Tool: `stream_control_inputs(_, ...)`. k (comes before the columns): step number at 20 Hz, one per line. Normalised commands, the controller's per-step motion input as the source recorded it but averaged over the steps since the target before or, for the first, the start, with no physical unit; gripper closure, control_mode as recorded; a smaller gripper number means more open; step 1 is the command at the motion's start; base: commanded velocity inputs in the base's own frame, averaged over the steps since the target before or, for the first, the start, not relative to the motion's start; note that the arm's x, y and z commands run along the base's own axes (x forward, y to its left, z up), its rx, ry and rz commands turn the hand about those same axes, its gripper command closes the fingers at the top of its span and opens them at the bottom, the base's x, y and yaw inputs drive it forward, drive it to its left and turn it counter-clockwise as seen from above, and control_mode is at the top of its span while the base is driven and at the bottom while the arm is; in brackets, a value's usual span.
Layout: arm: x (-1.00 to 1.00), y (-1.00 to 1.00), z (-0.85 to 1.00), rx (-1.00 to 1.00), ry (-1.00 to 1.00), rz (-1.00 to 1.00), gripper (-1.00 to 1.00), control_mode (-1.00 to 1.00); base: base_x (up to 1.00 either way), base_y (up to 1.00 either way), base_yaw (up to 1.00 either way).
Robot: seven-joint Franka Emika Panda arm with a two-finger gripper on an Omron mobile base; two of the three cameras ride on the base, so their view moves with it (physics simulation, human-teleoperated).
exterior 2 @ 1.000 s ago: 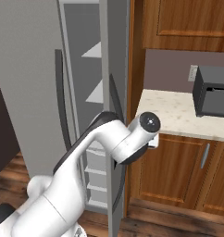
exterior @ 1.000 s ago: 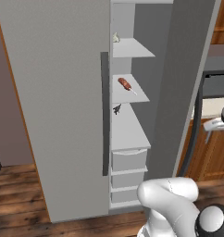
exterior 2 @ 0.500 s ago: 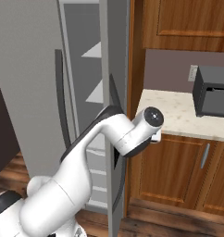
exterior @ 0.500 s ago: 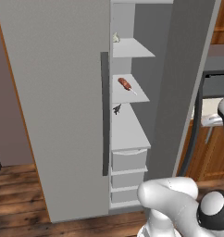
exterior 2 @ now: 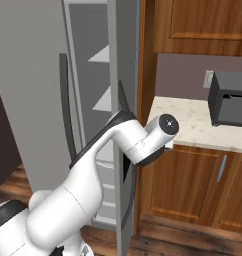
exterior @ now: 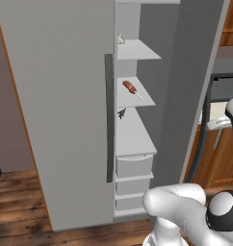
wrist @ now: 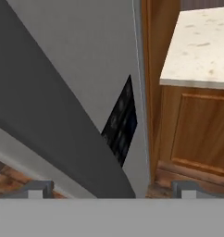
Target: Store the kebab skewer in the freezer for long-term storage. Close the freezer door after placing the cooked food.
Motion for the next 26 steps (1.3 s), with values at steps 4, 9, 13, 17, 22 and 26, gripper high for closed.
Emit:
stream_control_inputs(4,0.0,0.3,0.0,0.0,-0.05,0.1,-1.0,-1.0,0.0,0.0,0.0)
stream_control_inputs(9,0.08,0.36,0.0,0.0,-0.01,0.09,-1.0,-1.0,0.0,0.0,0.0)
stream_control_inputs(13,0.18,0.31,0.0,0.0,0.0,0.09,-1.0,-1.0,0.0,0.0,0.0)
stream_control_inputs(17,0.14,0.37,0.0,0.0,0.0,0.1,-1.0,-1.0,0.0,0.0,0.0)
stream_control_inputs(22,0.01,0.62,0.0,-0.01,0.0,0.07,-1.0,-1.0,0.0,0.0,0.0)
stream_control_inputs(26,0.0,0.9,0.0,-0.05,0.0,0.01,-1.0,-1.0,0.0,0.0,0.0)
